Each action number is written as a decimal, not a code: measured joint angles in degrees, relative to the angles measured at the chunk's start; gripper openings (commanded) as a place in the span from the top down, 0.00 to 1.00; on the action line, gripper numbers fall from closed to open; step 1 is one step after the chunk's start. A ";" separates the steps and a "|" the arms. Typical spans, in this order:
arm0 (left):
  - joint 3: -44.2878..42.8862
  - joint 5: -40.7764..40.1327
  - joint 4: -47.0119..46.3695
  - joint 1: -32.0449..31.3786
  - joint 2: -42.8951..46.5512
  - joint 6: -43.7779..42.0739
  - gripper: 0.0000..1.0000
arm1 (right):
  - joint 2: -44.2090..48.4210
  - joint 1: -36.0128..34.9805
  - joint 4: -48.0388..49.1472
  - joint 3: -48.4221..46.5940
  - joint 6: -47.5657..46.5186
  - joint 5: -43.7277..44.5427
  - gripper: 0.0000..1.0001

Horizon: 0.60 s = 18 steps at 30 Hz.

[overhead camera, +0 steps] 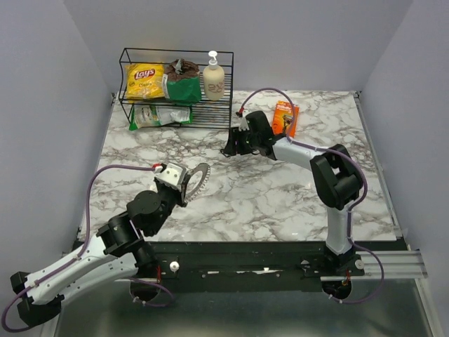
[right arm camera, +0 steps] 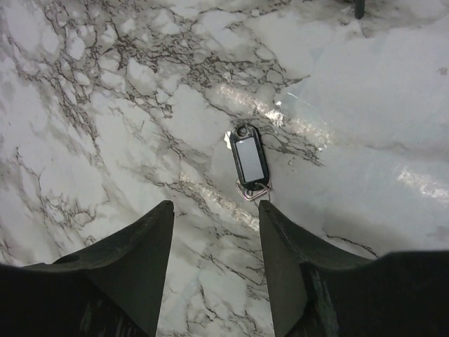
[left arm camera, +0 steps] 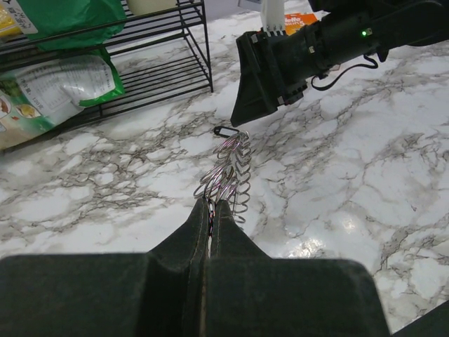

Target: Put the keys on the keyring

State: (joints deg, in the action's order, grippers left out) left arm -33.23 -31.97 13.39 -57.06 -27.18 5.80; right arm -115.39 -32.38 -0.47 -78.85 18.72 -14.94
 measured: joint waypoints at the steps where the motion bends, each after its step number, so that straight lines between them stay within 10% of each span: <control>1: 0.00 0.52 -0.07 0.00 -0.31 -0.02 1.00 | -0.63 0.33 -0.17 -0.24 0.37 -0.44 0.41; 18: 0.35 5.57 -1.36 0.00 -1.64 -0.66 1.00 | -7.74 2.99 -3.85 -5.99 5.29 -5.14 0.52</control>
State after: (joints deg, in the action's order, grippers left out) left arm -32.88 -26.39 12.03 -57.06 -28.82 5.15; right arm -123.13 -29.39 -4.32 -84.84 24.01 -20.08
